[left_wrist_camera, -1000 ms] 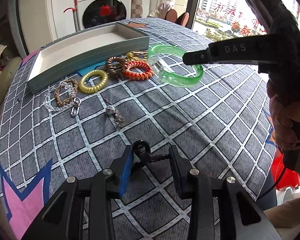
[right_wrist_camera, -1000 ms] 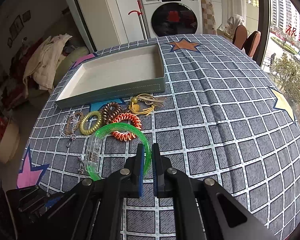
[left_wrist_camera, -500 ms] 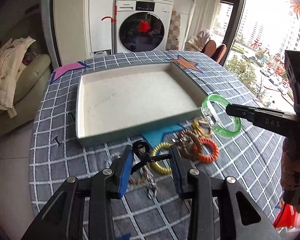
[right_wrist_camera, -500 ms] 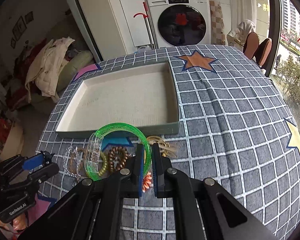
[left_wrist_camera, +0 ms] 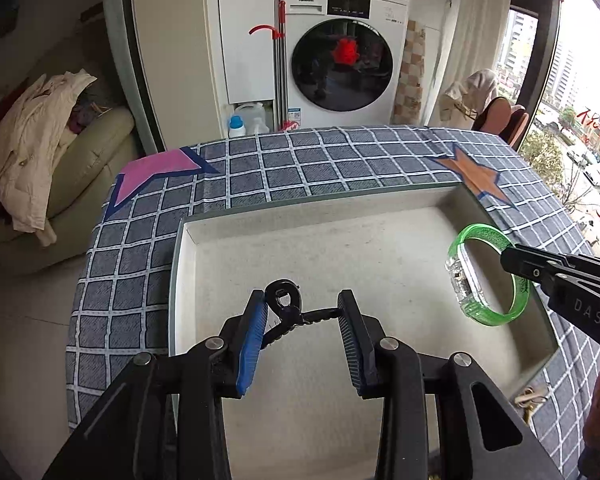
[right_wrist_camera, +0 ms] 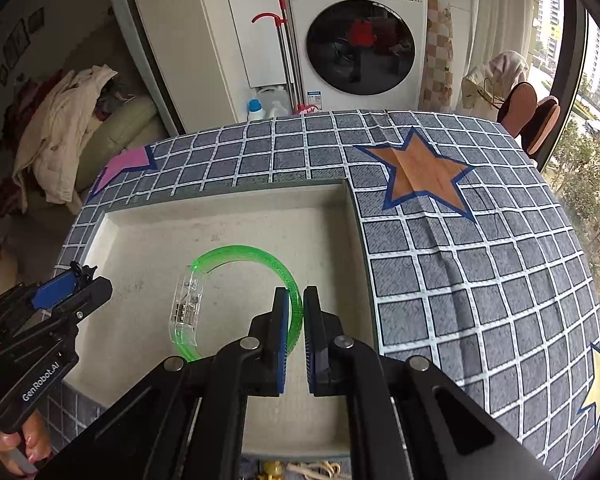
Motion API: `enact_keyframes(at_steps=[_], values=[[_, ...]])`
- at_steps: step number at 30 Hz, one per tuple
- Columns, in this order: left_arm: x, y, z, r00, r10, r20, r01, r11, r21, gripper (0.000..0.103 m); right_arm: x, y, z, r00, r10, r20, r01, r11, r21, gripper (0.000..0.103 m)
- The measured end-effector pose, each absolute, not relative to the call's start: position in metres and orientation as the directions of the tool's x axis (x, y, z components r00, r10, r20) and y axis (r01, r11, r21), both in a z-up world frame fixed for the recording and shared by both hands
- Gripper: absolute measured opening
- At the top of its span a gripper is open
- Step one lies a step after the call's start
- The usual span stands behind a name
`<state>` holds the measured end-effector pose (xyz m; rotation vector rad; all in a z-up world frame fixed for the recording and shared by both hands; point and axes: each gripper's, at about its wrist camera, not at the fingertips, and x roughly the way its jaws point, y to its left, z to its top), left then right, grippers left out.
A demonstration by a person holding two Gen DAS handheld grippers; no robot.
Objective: Organize jewelry
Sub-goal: 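Open the right tool to drop the bangle while the left tool releases the clip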
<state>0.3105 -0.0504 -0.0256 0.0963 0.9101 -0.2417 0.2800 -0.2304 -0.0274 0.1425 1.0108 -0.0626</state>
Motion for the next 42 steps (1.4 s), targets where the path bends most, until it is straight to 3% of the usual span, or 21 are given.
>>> enact_keyframes(at_steps=[9, 19, 24, 25, 26, 28, 34, 35, 36, 42], values=[[0.332, -0.056, -0.057, 0.561, -0.102, -0.822, 0.22, 0.975, 0.03, 0.056, 0.315, -0.233, -0.067, 0.478, -0.02, -0.878, 0.16, 0.985, 0.065, 0.008], [0.334, -0.061, -0.059, 0.546, -0.065, -0.835, 0.22, 0.973, 0.067, 0.057, 0.312, -0.227, -0.075, 0.478, -0.031, -0.878, 0.148, 0.988, 0.046, 0.01], [0.331, -0.06, -0.057, 0.539, -0.081, -0.838, 0.216, 0.975, 0.045, 0.057, 0.301, -0.228, -0.063, 0.506, 0.008, -0.863, 0.148, 0.984, 0.096, 0.051], [0.33, -0.059, -0.056, 0.542, -0.089, -0.835, 0.216, 0.976, 0.036, 0.06, 0.298, -0.228, -0.059, 0.515, 0.012, -0.857, 0.146, 0.984, 0.101, 0.051], [0.328, -0.058, -0.054, 0.549, -0.095, -0.831, 0.213, 0.977, 0.029, 0.077, 0.294, -0.227, -0.055, 0.523, 0.018, -0.852, 0.142, 0.984, 0.108, 0.052], [0.322, -0.056, -0.045, 0.582, -0.1, -0.807, 0.199, 0.98, 0.023, 0.096, 0.287, -0.226, -0.046, 0.539, 0.025, -0.842, 0.136, 0.984, 0.116, 0.053], [0.302, -0.049, -0.023, 0.632, -0.121, -0.765, 0.193, 0.981, 0.004, 0.096, 0.265, -0.222, -0.027, 0.578, 0.043, -0.815, 0.13, 0.981, 0.144, 0.069], [0.298, -0.046, -0.02, 0.64, -0.124, -0.758, 0.19, 0.982, 0.0, 0.103, 0.259, -0.221, -0.025, 0.585, 0.05, -0.81, 0.127, 0.98, 0.152, 0.076], [0.292, -0.042, -0.017, 0.645, -0.124, -0.754, 0.185, 0.983, -0.004, 0.103, 0.248, -0.219, -0.02, 0.594, 0.059, -0.802, 0.121, 0.979, 0.161, 0.081], [0.248, -0.018, -0.006, 0.664, -0.148, -0.733, 0.182, 0.983, -0.034, 0.103, 0.219, -0.212, -0.016, 0.601, 0.076, -0.796, 0.107, 0.979, 0.174, 0.085]])
